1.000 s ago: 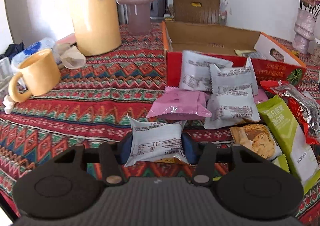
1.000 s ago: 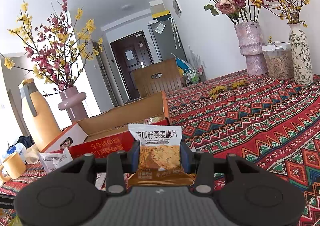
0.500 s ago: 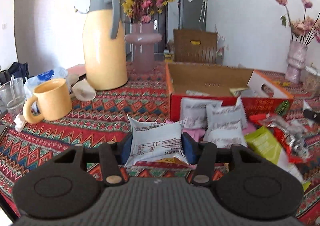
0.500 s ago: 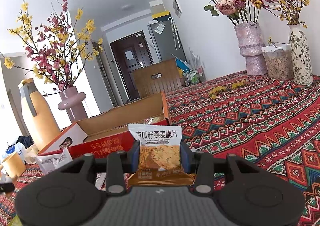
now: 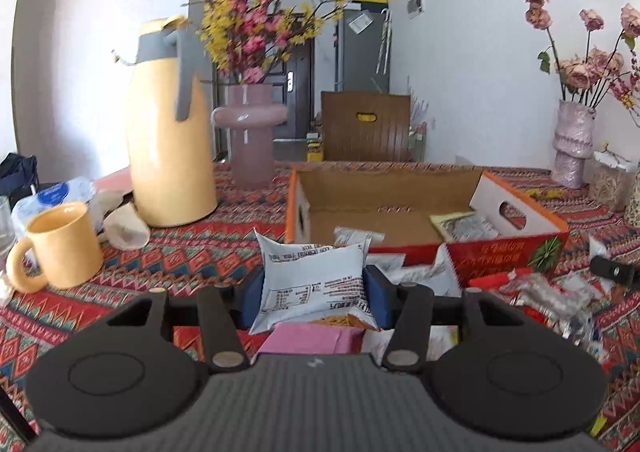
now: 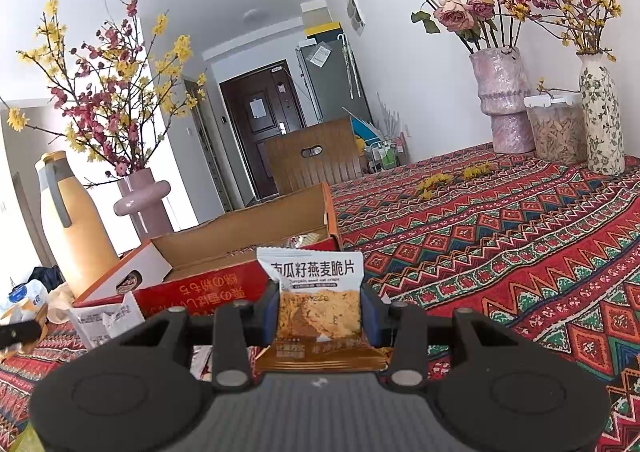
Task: Organize snacks
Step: 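Carry both packets over the box and open both grippers to drop them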
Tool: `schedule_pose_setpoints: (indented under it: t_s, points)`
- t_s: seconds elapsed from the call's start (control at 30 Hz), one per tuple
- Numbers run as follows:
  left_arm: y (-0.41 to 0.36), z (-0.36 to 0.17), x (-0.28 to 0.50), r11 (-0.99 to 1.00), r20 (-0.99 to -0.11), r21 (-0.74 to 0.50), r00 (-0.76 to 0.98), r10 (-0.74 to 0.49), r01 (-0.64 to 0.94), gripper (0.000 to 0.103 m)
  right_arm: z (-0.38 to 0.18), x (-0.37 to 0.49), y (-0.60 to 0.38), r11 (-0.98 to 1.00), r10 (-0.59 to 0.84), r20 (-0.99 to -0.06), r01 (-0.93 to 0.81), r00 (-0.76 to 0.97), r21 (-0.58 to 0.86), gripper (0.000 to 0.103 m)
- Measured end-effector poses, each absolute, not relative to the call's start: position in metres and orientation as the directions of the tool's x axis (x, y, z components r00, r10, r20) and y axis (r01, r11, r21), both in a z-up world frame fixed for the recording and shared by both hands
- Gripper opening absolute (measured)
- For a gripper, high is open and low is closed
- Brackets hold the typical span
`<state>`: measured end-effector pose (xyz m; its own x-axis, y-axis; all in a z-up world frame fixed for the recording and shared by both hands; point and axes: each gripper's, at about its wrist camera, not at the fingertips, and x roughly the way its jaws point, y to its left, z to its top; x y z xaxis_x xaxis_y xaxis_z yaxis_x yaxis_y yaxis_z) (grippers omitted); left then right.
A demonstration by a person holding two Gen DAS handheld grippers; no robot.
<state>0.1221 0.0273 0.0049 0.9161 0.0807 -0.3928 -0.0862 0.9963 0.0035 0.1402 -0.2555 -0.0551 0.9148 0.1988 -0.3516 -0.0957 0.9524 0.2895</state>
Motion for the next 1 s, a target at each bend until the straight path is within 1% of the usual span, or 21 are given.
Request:
schedule_pose_setpoints:
  t_s: [0.2,0.37,0.57,0.7,0.83,0.93,1.0]
  points:
    - [0.02,0.017,0.138,0.997,-0.363,-0.002,0.93,0.065,-0.071,0.053,-0.054,0.139,-0.25,0.959,0.195,-0.352,-0.103,0.916,0.264,0.04]
    - [0.02,0.026,0.155,0.997,-0.346,0.0,0.935,0.075,-0.08,0.053,-0.049,0.136,-0.242,0.967,0.201,-0.346,-0.129,0.916,0.22,0.04]
    - [0.019,0.038,0.18,0.996,-0.338,-0.006,0.937,0.082,-0.089,0.053,-0.016,0.141,-0.231,0.973,0.205,-0.28,-0.165,0.938,0.16,0.04]
    - [0.017,0.045,0.201,0.995,-0.336,-0.003,0.937,0.093,-0.1,0.053,0.007,0.166,-0.218,0.975,0.213,-0.26,-0.186,0.942,0.124,0.04]
    - [0.015,0.043,0.226,0.992,-0.352,-0.009,0.929,0.114,-0.126,0.053,0.015,0.201,-0.205,0.971,0.233,-0.278,-0.206,0.932,0.124,0.04]
    - [0.016,0.034,0.238,0.99,-0.352,-0.007,0.927,0.127,-0.138,0.053,0.009,0.229,-0.193,0.97,0.24,-0.298,-0.214,0.924,0.115,0.04]
    - [0.016,0.025,0.241,0.988,-0.348,0.011,0.925,0.15,-0.156,0.053,0.001,0.242,-0.192,0.965,0.254,-0.31,-0.219,0.916,0.143,0.04]
